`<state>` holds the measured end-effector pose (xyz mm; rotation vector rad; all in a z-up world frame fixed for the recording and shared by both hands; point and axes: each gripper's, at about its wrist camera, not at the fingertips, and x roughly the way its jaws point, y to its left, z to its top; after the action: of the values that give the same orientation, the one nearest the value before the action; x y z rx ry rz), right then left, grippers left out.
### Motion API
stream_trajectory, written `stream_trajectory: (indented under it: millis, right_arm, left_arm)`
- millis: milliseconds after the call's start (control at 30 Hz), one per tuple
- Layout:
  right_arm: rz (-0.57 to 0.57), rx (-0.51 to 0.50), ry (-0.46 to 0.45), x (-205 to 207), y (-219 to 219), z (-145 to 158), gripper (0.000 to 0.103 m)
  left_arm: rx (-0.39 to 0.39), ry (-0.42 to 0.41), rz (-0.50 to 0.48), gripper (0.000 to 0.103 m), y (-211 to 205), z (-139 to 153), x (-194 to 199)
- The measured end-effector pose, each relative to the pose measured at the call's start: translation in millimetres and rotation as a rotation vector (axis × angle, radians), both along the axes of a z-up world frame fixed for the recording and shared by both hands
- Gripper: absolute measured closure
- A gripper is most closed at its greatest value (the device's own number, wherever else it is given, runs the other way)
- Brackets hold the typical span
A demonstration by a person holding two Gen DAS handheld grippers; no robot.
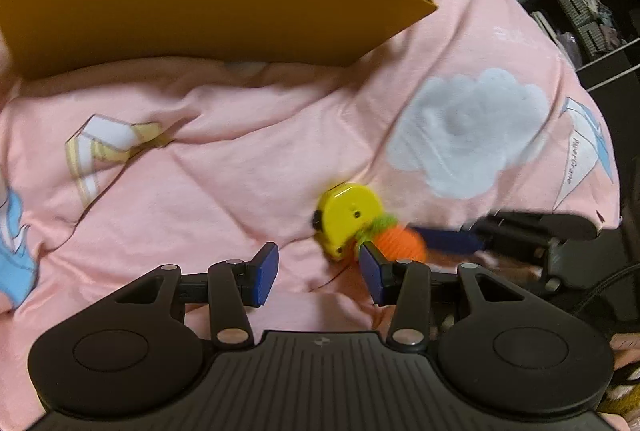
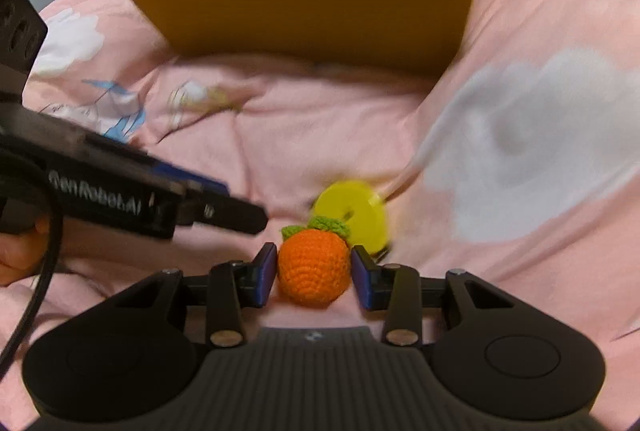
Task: Organize objects
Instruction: 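Withdraw both tools from the box toward the yellow tape measure and orange fruit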
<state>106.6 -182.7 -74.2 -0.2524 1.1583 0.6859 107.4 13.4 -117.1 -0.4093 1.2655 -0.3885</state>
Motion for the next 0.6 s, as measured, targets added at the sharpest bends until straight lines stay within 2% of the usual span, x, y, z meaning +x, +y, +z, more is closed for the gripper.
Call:
stream_trajectory:
  millis: [133, 200, 300, 600]
  right_arm:
    - [0.003, -0.089, -0.152, 10, -9, 17, 0.061]
    - [-0.022, -0.107, -0.178, 19, -17, 19, 0.061]
    - [-0.045, -0.083, -0.157, 27, -28, 15, 0.061]
    - [-0.046, -0.069, -0.134, 32, -44, 3, 0.061]
  left_arm:
    - [-0.041, -0.005, -0.008, 0.051, -1, -7, 12]
    - [-0.063, 0.008, 0.003, 0.05, -2, -13, 20]
    - [-0.076, 0.051, 0.043, 0.041, -3, -24, 32]
    - [-0.074, 0.206, 0.171, 0.035, -24, -43, 48]
